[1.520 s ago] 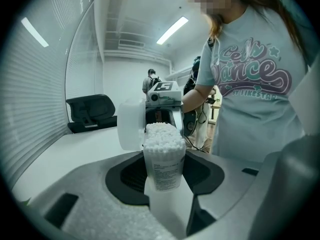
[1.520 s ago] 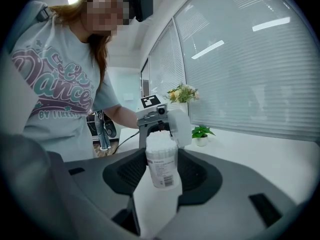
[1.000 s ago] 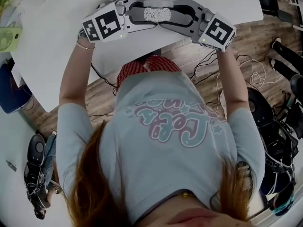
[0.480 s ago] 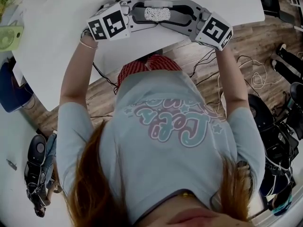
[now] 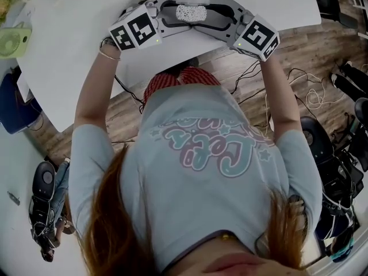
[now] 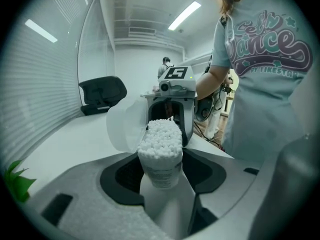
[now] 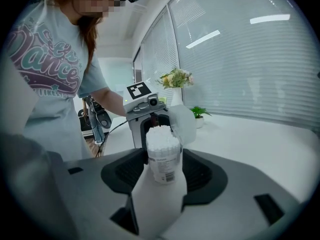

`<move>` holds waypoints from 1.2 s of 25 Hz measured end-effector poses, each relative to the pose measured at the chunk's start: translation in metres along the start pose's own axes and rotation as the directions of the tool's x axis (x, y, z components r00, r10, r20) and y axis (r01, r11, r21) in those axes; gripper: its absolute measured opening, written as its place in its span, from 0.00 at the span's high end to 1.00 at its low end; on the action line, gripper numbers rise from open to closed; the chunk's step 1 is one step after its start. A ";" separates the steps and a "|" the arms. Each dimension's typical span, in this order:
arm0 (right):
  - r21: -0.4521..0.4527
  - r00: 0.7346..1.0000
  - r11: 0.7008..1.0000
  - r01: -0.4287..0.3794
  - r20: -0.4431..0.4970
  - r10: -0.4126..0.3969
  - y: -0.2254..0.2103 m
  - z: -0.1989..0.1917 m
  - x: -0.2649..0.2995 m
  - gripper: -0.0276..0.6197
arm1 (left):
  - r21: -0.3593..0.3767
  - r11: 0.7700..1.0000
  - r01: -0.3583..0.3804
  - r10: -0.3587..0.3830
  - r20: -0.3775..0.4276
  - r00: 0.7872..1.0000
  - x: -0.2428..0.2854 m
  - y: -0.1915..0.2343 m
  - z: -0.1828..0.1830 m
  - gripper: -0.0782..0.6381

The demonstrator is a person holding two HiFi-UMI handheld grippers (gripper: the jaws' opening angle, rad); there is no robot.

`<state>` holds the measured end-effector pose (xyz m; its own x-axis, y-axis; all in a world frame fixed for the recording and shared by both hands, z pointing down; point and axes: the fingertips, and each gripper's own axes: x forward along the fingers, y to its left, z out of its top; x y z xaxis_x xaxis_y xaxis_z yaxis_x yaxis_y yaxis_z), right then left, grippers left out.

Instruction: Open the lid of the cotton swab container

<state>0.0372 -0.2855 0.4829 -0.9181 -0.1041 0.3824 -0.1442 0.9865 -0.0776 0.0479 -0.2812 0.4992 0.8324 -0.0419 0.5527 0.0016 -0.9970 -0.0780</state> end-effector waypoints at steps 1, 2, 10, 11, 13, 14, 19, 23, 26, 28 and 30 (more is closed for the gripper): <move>0.000 1.000 1.000 0.013 0.001 -0.013 -0.001 -0.001 -0.001 0.60 | -0.005 1.000 -0.011 0.011 0.003 1.000 -0.001 -0.001 0.001 0.60; 0.001 1.000 1.000 0.026 0.006 -0.026 -0.001 -0.001 -0.003 0.60 | -0.008 1.000 -0.025 0.025 0.007 1.000 -0.003 -0.001 0.001 0.60; 0.015 0.992 0.993 0.119 0.050 -0.120 0.004 0.009 -0.027 0.58 | -0.045 0.980 -0.193 0.195 0.052 0.979 -0.030 -0.001 0.010 0.58; 0.018 0.989 0.991 0.134 0.058 -0.134 0.006 0.011 -0.030 0.58 | -0.053 0.974 -0.222 0.225 0.064 0.972 -0.036 -0.001 0.012 0.58; 0.025 0.984 0.987 0.161 0.075 -0.162 0.008 0.017 -0.036 0.58 | -0.080 0.956 -0.281 0.288 0.096 0.953 -0.049 0.000 0.018 0.58; 0.029 0.981 0.984 0.174 0.084 -0.176 0.009 0.020 -0.040 0.58 | -0.098 0.946 -0.308 0.318 0.112 0.941 -0.056 0.001 0.021 0.58; 0.022 0.959 0.975 0.223 0.173 -0.223 0.011 0.038 -0.060 0.58 | -0.147 0.905 -0.399 0.420 0.150 0.895 -0.069 0.002 0.033 0.58; 0.012 0.945 0.966 0.259 0.203 -0.256 0.013 0.050 -0.073 0.58 | -0.155 0.880 -0.449 0.471 0.158 0.868 -0.077 -0.001 0.046 0.58; 0.025 0.931 0.954 0.300 0.211 -0.298 0.013 0.058 -0.081 0.58 | -0.151 0.863 -0.481 0.503 0.173 0.847 -0.085 -0.005 0.059 0.58; 0.026 0.919 0.948 0.316 0.242 -0.313 0.014 0.069 -0.085 0.58 | -0.119 0.863 -0.492 0.506 0.173 0.845 -0.089 -0.009 0.069 0.58; 0.031 0.911 0.945 0.326 0.258 -0.322 0.015 0.077 -0.090 0.58 | -0.122 0.858 -0.499 0.514 0.202 0.834 -0.093 -0.011 0.082 0.58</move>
<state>0.0892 -0.2712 0.3767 -0.8850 -0.4453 0.1359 -0.4466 0.8944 0.0224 0.0163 -0.2609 0.3804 0.8068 -0.5338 0.2531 -0.4818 -0.8425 -0.2411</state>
